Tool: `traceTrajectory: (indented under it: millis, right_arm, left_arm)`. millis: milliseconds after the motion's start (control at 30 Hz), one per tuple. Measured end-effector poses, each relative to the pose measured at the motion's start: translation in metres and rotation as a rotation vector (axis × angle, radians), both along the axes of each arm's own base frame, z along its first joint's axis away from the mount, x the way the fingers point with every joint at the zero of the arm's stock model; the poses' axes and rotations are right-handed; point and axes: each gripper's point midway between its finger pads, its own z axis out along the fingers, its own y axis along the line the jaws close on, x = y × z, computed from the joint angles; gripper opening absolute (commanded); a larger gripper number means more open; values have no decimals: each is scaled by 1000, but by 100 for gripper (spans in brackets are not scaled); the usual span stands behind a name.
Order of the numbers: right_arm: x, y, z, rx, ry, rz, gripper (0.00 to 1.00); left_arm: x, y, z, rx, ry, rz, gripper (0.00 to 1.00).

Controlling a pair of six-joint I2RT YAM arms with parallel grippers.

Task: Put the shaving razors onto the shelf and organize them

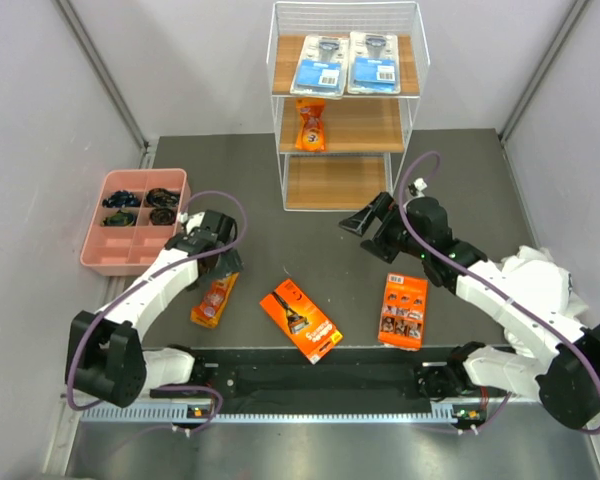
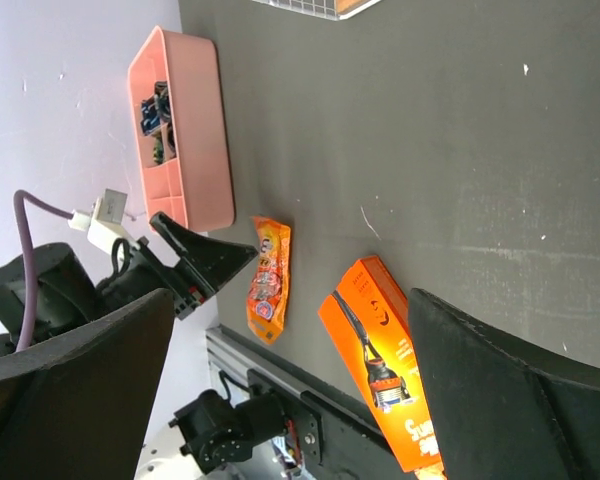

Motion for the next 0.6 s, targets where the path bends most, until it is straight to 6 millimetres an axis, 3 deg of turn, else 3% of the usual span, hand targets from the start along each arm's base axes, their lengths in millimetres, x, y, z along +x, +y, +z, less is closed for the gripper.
traceTrajectory:
  millis: [267, 600]
  right_arm:
    - [-2, -1, -7, 3, 16, -4, 99]
    - [-1, 0, -9, 17, 16, -10, 99]
  left_arm:
    - [0, 4, -11, -32, 50, -36, 88]
    - [-7, -6, -52, -40, 234, -111, 75]
